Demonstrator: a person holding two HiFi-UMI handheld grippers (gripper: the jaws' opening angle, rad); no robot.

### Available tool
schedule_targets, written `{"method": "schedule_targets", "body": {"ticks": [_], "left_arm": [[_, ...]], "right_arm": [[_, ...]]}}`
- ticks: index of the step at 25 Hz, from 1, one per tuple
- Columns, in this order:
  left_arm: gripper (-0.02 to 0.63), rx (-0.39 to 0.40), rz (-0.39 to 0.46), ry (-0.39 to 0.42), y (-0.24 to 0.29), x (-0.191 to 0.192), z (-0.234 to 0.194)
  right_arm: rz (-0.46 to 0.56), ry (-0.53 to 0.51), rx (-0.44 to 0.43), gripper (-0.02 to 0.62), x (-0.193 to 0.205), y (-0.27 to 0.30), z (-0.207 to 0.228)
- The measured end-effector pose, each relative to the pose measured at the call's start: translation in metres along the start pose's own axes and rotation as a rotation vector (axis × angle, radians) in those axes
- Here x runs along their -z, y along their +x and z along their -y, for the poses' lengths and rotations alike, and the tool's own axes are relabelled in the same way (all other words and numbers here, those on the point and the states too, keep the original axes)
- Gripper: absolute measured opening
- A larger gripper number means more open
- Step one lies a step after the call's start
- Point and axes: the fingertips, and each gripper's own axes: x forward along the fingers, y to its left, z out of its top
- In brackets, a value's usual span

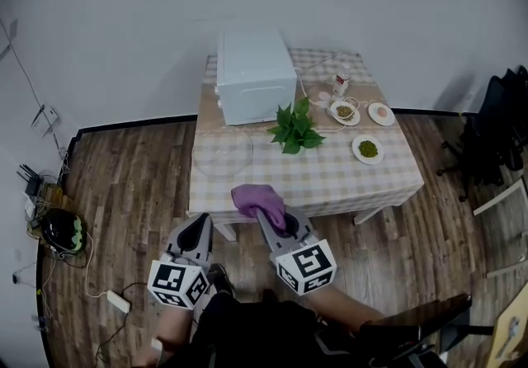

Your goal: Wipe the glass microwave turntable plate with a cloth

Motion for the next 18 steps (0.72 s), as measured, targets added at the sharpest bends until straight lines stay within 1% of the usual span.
{"method": "schedule_targets", "body": {"ticks": [5, 13, 18], "left_arm": [[0.008, 0.016, 0.009, -0.003, 0.013, -0.003, -0.026], [0.008, 0.029, 0.014, -0.024, 0.033, -0.008, -0.085], [0.008, 0.047, 0.017, -0.023, 0.045, -0.011, -0.113]], "right_arm": [[-0.007, -0.011, 0.023, 0.055, -0.003, 0.029, 0.003], [-0.033, -0.021, 0.058, 0.055, -0.007, 0.081, 0.000], [-0.046, -0.019, 0.083, 0.055, -0.007, 0.107, -0.001]]}}
